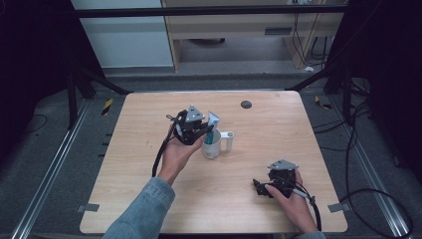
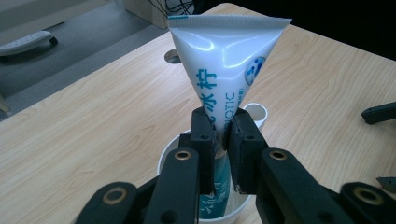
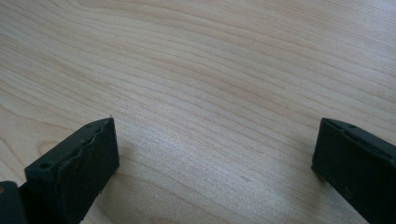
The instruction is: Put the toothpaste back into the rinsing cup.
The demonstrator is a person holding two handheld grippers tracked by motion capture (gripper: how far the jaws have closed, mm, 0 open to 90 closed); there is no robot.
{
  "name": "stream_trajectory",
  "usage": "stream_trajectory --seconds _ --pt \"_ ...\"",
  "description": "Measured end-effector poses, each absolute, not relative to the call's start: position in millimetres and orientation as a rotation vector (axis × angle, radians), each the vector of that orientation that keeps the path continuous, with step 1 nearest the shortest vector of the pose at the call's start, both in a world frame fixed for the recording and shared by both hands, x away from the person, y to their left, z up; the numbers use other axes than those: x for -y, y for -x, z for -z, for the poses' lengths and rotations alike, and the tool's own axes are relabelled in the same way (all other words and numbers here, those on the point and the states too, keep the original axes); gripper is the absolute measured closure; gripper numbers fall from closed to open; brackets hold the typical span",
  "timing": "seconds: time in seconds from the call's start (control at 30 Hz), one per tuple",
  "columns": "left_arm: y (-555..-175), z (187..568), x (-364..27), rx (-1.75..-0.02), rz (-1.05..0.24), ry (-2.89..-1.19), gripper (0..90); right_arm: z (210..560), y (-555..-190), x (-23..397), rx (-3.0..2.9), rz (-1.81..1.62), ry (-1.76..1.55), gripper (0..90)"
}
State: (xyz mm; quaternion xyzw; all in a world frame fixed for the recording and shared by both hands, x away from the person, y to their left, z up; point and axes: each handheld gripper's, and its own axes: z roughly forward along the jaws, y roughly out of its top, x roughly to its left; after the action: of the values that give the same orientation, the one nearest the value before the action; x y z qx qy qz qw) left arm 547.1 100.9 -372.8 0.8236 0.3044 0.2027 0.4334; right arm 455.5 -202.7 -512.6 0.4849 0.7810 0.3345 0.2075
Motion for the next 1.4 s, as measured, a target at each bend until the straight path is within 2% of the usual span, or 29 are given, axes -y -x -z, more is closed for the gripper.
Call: stream_trajectory --seconds 1.4 --pt "-560.9 381.6 -91.6 -0.797 -0.463 -2.068 80.5 512.9 -455.7 202.9 -2.173 -0.930 -1.343 0.6"
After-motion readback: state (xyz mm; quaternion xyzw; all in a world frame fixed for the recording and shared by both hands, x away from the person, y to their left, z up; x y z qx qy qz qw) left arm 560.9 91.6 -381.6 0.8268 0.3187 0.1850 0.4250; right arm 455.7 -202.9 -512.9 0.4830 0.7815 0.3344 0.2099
